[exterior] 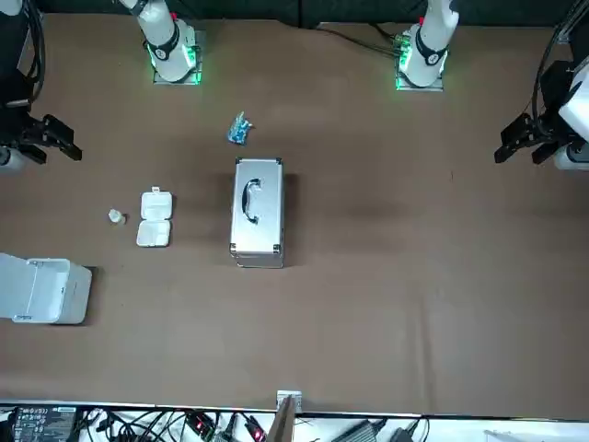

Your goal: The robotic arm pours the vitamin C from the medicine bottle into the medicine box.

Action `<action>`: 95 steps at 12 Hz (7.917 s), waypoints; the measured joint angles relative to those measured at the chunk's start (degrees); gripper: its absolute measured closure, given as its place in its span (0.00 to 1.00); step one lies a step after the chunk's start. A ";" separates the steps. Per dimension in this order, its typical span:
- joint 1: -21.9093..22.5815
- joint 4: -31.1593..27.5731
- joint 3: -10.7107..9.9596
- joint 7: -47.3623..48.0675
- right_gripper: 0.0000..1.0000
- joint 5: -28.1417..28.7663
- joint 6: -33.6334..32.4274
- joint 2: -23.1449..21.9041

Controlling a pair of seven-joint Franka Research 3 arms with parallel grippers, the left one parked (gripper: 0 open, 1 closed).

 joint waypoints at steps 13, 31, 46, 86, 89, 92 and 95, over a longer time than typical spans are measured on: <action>-4.32 0.09 -0.73 -12.81 0.00 7.05 2.13 4.45; -18.46 -16.60 -0.89 -73.40 0.00 28.91 15.99 6.24; -31.04 -23.41 -1.29 -123.63 0.00 56.06 12.35 22.02; -36.43 -14.54 -2.62 -143.58 0.00 74.13 -0.69 46.13; -36.43 -14.38 -2.62 -143.60 0.00 74.32 -1.05 46.13; -36.43 -14.32 -2.61 -143.73 0.03 74.36 -1.16 46.13; -36.41 -14.31 -2.57 -145.15 0.07 74.45 -1.23 46.18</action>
